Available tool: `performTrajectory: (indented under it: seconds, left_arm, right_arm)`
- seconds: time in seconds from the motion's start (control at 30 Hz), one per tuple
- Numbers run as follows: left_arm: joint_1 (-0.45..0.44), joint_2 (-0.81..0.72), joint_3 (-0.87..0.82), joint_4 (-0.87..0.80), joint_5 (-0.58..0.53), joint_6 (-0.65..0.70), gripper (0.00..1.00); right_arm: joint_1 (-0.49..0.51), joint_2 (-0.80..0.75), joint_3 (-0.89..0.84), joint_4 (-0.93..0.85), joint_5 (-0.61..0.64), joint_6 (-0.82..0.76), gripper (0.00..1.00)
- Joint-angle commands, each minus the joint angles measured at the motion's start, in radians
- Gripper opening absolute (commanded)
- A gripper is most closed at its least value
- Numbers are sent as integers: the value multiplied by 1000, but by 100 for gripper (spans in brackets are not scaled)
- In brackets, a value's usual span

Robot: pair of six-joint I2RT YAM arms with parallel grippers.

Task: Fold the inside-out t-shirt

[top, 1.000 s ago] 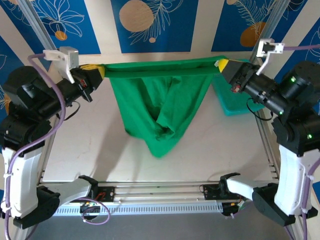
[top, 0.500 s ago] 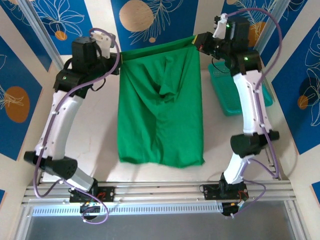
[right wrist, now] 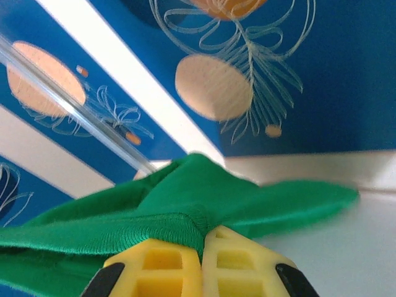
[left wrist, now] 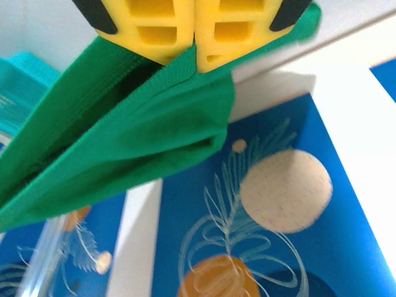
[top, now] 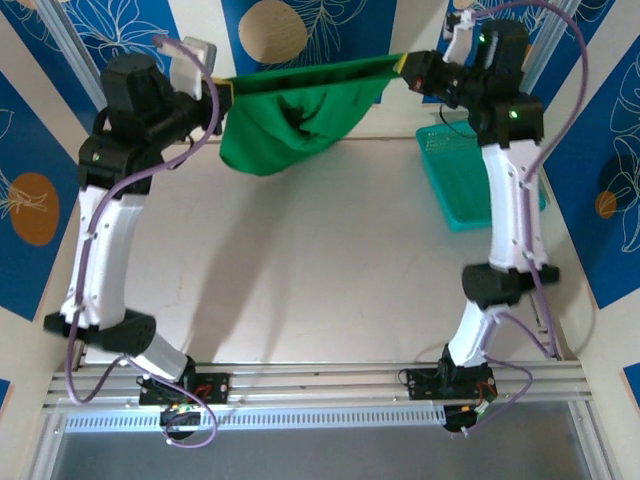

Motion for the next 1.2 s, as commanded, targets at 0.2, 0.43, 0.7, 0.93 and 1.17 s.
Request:
performTrajectory:
  seconds: [0.2, 0.43, 0.7, 0.93, 1.17]
  left_arm:
    - [-3, -585, -1196, 392, 77, -211, 16]
    - [-384, -787, -1700, 507, -130, -469, 49]
    - [-420, -641, -1521, 346, -66, -497, 67]
    - [-414, -234, -1284, 439, -87, -494, 69]
    - [-227, -57, -1173, 428, -2, -577, 67]
  right_arm:
    - [125, -683, -1303, 485, 224, -46, 0]
    - [487, -921, -2075, 693, 522, 141, 31]
    - [519, -1160, -1943, 436, 527, 182, 55]
    - [438, -660, -1668, 499, 339, 40, 63]
    - [468, -250, -1393, 422, 150, -64, 66]
